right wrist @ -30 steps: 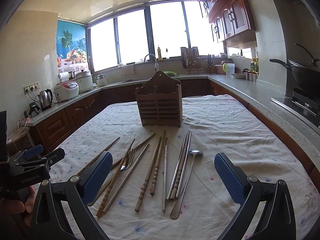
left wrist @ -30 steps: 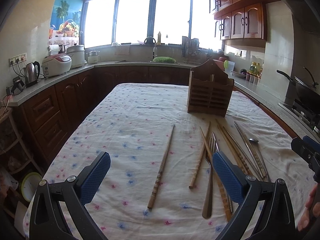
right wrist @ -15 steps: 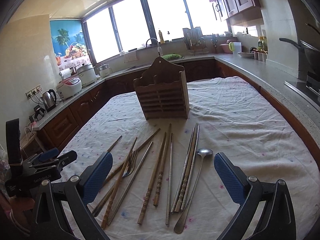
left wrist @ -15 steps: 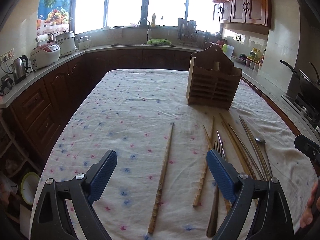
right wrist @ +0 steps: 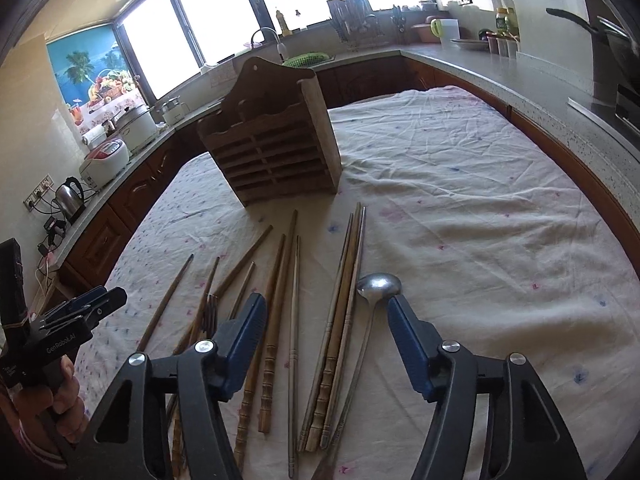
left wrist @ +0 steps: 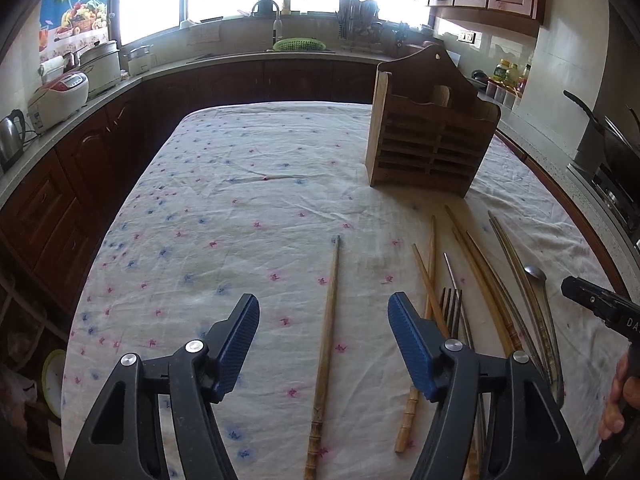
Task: Organize utensils
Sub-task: 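Grasp the metal ladle handle with the right gripper while the left grasps a wooden chopstick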
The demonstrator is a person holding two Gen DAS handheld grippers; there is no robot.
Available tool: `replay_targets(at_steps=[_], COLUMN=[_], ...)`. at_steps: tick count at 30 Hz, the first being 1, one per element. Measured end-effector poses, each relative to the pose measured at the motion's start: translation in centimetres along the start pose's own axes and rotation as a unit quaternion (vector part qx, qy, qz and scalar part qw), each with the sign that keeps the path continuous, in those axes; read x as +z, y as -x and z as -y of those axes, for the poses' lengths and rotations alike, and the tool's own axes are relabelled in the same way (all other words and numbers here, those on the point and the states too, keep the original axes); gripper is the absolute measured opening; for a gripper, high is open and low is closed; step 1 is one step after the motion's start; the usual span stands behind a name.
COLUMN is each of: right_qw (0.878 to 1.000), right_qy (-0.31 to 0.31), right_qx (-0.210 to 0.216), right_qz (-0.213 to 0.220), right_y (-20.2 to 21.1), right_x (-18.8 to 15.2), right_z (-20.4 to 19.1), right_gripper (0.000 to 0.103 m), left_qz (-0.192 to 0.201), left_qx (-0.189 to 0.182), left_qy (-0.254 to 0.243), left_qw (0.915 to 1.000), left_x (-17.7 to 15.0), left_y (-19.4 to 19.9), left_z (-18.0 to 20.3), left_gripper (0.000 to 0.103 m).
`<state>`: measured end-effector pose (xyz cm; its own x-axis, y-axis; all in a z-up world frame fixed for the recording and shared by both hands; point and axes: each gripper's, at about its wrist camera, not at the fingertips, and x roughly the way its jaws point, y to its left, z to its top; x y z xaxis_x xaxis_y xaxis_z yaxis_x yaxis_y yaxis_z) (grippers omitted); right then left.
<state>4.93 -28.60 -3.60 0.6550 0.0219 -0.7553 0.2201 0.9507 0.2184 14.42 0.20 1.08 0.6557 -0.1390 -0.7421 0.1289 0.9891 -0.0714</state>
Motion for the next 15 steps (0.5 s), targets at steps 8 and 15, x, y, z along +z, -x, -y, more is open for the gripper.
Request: replay_targets(at_steps=[8,15], right_qw=[0.997,0.996], right_qy=[-0.028,-0.013], right_qx=[-0.012,-0.027], right_qz=[-0.076,-0.087], right_y=[-3.7,-5.4], right_x=[-0.3,0.6], right_z=[2.2,2.0], right_gripper=[0.037,0.022], left_qz=[-0.057,-0.094], left_qx=[0.000,-0.001], left_qy=[-0.032,-0.052], left_qw=[0.9979,0.9942], left_x=[2.4,2.7], left_y=[-5.4,-9.2], left_z=[0.6,1.4], left_gripper=[0.044,0.019])
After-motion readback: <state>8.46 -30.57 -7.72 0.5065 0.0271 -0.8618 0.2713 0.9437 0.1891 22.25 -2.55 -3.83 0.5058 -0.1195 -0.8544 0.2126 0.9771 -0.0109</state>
